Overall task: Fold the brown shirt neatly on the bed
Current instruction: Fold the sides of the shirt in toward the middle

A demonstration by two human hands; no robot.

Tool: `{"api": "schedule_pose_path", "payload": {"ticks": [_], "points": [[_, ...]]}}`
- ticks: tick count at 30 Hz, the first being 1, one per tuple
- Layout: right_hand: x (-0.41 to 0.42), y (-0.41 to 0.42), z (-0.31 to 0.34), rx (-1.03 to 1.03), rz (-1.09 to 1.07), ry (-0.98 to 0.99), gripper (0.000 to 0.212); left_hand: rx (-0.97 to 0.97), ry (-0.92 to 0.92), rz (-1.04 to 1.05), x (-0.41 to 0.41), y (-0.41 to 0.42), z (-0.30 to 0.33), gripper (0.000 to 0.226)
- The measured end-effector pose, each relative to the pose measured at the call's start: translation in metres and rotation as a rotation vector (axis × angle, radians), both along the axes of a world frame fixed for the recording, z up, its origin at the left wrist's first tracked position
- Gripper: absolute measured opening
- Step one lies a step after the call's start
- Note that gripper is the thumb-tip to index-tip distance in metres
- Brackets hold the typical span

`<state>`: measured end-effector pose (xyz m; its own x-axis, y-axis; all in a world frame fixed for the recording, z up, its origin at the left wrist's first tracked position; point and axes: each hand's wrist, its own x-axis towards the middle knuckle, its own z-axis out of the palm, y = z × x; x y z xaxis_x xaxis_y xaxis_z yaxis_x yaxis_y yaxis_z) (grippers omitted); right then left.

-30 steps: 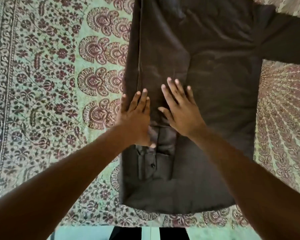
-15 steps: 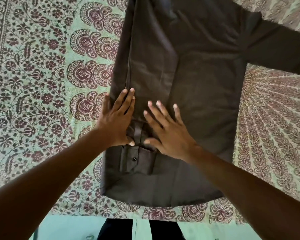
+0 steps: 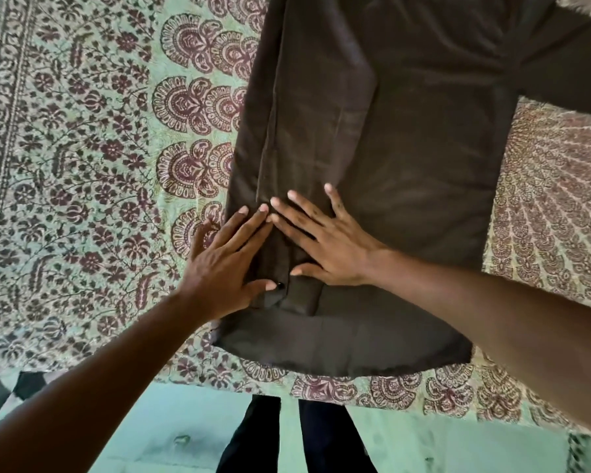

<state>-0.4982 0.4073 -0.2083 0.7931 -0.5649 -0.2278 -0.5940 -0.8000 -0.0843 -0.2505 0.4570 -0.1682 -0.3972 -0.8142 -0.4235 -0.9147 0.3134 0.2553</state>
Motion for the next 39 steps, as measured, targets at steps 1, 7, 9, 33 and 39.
{"api": "schedule_pose_path", "payload": {"ticks": [1, 7, 9, 33, 39], "points": [[-0.002, 0.009, 0.0, 0.015, 0.006, -0.006, 0.089, 0.002, 0.0, -0.011, 0.003, -0.001, -0.001, 0.102], [-0.005, 0.04, 0.007, 0.128, 0.073, -0.092, 0.09, 0.017, 0.003, 0.0, 0.004, 0.001, -0.007, 0.11], [-0.007, 0.031, 0.008, 0.121, 0.085, -0.086, 0.09, 0.014, 0.007, -0.001, 0.005, 0.002, -0.01, 0.112], [-0.013, -0.141, 0.035, -0.023, -0.324, 0.091, 0.082, 0.03, -0.253, -0.098, -0.058, -0.07, 0.039, 0.102], [-0.026, -0.172, 0.014, 0.047, -0.058, 0.078, 0.074, 0.034, -0.228, 0.085, -0.072, -0.133, 0.034, 0.117]]}}
